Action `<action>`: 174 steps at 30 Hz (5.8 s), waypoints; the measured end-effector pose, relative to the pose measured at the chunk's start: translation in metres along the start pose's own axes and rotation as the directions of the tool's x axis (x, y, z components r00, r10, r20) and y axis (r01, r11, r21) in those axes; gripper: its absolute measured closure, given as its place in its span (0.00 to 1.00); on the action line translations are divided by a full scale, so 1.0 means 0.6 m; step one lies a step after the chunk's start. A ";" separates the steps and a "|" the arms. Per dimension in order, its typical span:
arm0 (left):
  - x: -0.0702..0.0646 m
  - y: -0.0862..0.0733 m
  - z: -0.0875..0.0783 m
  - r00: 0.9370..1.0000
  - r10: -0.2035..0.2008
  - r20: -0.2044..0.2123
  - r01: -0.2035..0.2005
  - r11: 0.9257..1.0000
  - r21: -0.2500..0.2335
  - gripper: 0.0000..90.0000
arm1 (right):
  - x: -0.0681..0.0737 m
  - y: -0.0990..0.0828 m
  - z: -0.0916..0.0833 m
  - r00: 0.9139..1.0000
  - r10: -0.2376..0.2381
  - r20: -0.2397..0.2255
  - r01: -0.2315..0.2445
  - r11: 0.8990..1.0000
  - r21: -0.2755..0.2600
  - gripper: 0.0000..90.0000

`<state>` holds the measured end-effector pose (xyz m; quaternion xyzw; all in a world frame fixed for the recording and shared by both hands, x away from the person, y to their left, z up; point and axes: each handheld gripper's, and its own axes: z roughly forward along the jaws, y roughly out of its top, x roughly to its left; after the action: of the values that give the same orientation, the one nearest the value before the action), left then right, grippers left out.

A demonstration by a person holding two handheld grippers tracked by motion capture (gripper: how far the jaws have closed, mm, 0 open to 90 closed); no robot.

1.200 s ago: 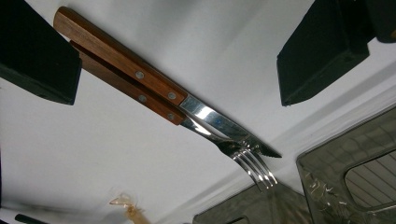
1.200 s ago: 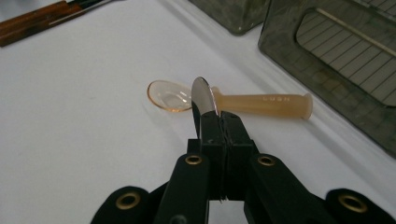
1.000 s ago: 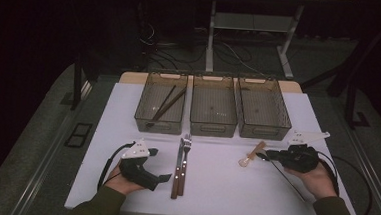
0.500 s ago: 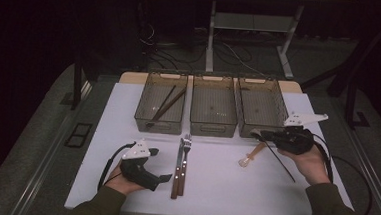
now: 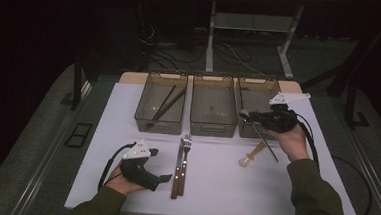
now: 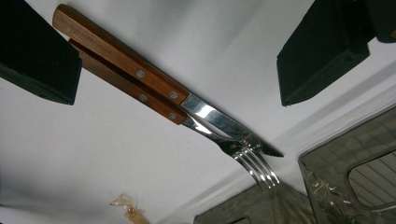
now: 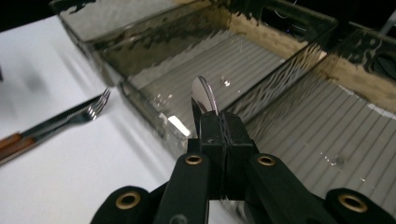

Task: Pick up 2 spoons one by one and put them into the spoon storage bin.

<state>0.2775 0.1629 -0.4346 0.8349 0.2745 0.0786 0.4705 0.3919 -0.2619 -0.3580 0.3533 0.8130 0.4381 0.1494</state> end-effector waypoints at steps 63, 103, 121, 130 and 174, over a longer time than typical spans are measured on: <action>-0.003 0.002 0.001 0.999 0.020 0.026 -0.020 1.000 -0.020 0.00 | 0.007 0.121 0.174 0.997 0.064 0.038 -0.065 0.998 0.017 0.55; -0.002 0.000 0.001 1.000 -0.003 0.009 0.003 1.000 -0.015 0.00 | 0.005 -0.094 0.037 0.998 -0.054 0.046 0.043 0.976 0.214 1.00; -0.003 0.000 0.003 1.000 0.002 0.019 -0.002 1.000 -0.008 0.00 | -0.006 -0.117 0.064 0.990 -0.095 0.103 0.054 0.936 0.347 1.00; -0.004 0.000 0.003 1.000 0.002 0.025 -0.002 1.000 -0.005 0.00 | -0.006 -0.117 0.060 0.990 -0.092 0.106 0.047 0.931 0.363 1.00; -0.005 0.000 0.006 1.000 0.003 0.029 -0.003 1.000 -0.001 0.00 | -0.008 -0.120 0.058 0.993 -0.074 0.095 0.036 0.935 0.353 1.00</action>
<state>0.2764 0.1588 -0.4360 0.8362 0.2662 0.0675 0.4747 0.3828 -0.2705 -0.4372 0.3743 0.8785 0.2623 0.1393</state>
